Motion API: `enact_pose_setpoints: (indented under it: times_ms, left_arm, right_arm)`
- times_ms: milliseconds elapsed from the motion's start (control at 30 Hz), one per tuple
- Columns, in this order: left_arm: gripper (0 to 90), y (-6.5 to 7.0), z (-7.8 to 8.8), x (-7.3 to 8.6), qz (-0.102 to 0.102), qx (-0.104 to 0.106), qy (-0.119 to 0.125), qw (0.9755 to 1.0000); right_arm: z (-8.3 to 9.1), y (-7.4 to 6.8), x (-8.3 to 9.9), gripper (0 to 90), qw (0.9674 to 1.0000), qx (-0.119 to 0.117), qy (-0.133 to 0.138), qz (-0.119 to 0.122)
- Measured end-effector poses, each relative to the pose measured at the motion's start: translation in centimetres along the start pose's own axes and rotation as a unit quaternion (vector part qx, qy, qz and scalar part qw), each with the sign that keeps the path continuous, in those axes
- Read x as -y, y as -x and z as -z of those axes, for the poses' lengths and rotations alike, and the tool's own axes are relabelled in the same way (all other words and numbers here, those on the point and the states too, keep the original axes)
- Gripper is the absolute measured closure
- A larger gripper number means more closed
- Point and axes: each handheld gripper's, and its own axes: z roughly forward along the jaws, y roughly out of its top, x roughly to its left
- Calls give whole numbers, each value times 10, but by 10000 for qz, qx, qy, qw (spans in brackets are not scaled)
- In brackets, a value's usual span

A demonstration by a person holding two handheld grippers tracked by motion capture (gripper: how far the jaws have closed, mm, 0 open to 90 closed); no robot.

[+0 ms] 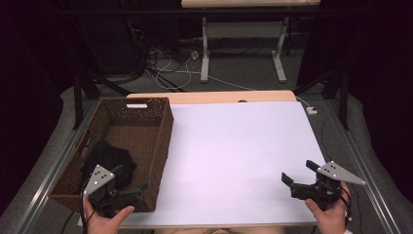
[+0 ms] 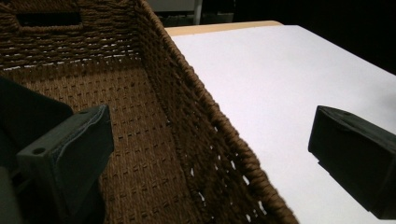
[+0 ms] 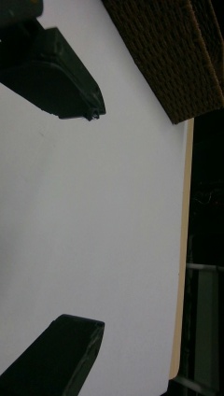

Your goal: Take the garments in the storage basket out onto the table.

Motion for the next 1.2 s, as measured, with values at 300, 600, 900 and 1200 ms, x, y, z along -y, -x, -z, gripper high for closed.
enact_pose_setpoints:
  times_ms: [300, 600, 900, 1200]
  left_arm:
    - [3, 5, 0, -2, -2, 221, 19, 9998]
    - [3, 5, -1, -3, 77, 382, -161, 9991]
    - [3, 3, 10, -11, 200, 341, -9, 9992]
    - [3, -4, 8, -22, 296, 464, -341, 9979]
  right_arm:
    - [5, -8, 1, 0, 9998, -45, 126, 155]
    - [9, -1, 5, 0, 9999, 128, 2, -79]
    - [11, -7, 4, 0, 9999, 131, 25, 93]
    - [2, -7, 10, 0, 9994, 212, -68, 256]
